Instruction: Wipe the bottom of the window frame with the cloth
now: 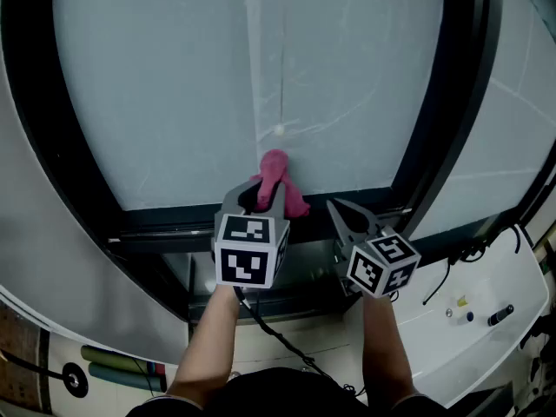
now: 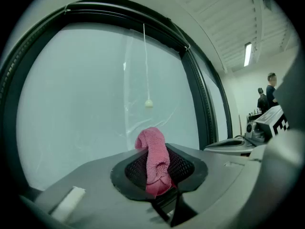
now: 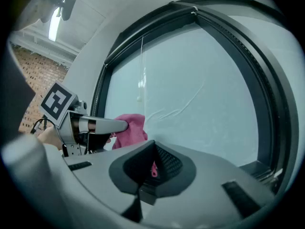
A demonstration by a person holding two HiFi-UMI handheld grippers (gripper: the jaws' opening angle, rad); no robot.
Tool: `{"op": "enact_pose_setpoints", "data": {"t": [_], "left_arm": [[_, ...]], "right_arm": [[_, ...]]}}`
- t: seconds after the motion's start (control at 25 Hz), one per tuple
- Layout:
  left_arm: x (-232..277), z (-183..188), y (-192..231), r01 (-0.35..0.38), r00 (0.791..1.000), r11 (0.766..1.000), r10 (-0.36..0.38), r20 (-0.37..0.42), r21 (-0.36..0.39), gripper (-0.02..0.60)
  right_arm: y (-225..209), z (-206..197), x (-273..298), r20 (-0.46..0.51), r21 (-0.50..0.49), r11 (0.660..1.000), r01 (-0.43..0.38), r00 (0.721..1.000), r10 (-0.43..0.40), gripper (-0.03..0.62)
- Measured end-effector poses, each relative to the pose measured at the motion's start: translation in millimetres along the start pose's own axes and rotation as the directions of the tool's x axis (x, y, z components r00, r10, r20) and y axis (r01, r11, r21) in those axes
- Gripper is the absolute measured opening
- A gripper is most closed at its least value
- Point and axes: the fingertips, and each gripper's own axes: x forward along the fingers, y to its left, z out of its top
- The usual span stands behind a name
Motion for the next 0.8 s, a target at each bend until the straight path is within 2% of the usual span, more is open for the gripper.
{"op": "enact_pose_setpoints", "data": {"t": [0.16,0.44,0.64,0.8], "left_arm": [[23,-2,-21,-0.011,1.000,1.000,0.011,-0.023,-0.012,0.084],[53,-36,-37,-0.134,0.988,0.990,0.129,-0.079,-0.052,0.084],[71,-78,-40,-0.231,0.963,0.972,0.222,-0.152,-0.042,0.084],[80,-101,-34,-0.298,0.942,0.952,0.281,-0.182,-0.073,0.084]], "right_arm": [[-26,-2,-12,0.004,0.015,1.000,0.023,1.000,-0.024,0.000],[-66,-20,-37,-0.037,0.037,0.998,0.056,0.998,-0.055,0.000],[-83,-30,-43,-0.062,0.046,0.998,0.053,0.997,-0.050,0.000],[-96,-38,-49,-0.078,0.059,0.997,0.053,0.996,-0.048,0.001]]}}
